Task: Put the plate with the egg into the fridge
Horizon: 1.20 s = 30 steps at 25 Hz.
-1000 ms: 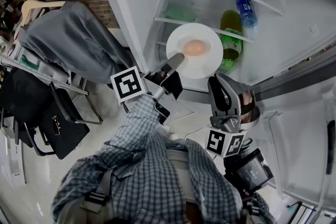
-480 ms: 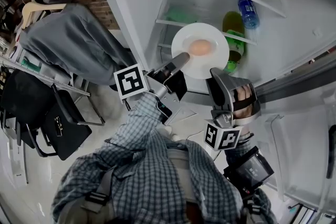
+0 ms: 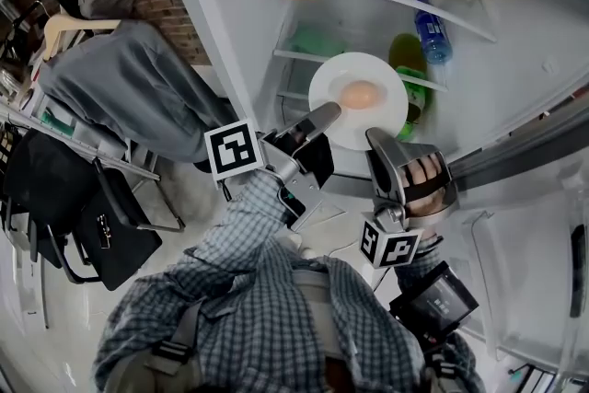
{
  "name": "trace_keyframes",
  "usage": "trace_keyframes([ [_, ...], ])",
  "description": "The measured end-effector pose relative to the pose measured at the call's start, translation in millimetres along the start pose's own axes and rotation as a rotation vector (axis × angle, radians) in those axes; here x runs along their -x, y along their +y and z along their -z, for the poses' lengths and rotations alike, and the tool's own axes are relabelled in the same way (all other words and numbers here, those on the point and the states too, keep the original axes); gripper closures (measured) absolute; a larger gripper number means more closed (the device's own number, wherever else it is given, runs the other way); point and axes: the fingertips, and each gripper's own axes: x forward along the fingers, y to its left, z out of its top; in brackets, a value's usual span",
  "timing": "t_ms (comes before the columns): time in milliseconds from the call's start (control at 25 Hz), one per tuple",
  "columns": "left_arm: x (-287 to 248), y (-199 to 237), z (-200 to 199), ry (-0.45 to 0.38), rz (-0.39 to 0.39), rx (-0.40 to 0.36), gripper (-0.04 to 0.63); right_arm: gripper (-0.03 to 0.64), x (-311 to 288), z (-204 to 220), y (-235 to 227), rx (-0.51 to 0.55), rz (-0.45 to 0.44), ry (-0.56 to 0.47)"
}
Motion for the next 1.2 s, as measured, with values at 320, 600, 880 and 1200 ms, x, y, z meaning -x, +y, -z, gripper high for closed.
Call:
trace_keyframes([
  [320,-10,-26,2,0.043,0.073,-0.103,0.569,0.592,1,4,-16,-0.036,-0.022,-0.018],
  [600,-15,-39,-2,0.043,0.127,-0.12,0.565,0.594,-3,6,-30,0.0,-0.014,-0.013],
  [880,-27,-57,-12,0.037,0.171,-0.159,0.558,0.594,-14,12,-49,0.004,0.005,-0.012],
  [1200,-43,-74,-20,0.038,0.211,-0.175,0.554,0.594,-24,22,-68,0.02,0.016,0.002],
])
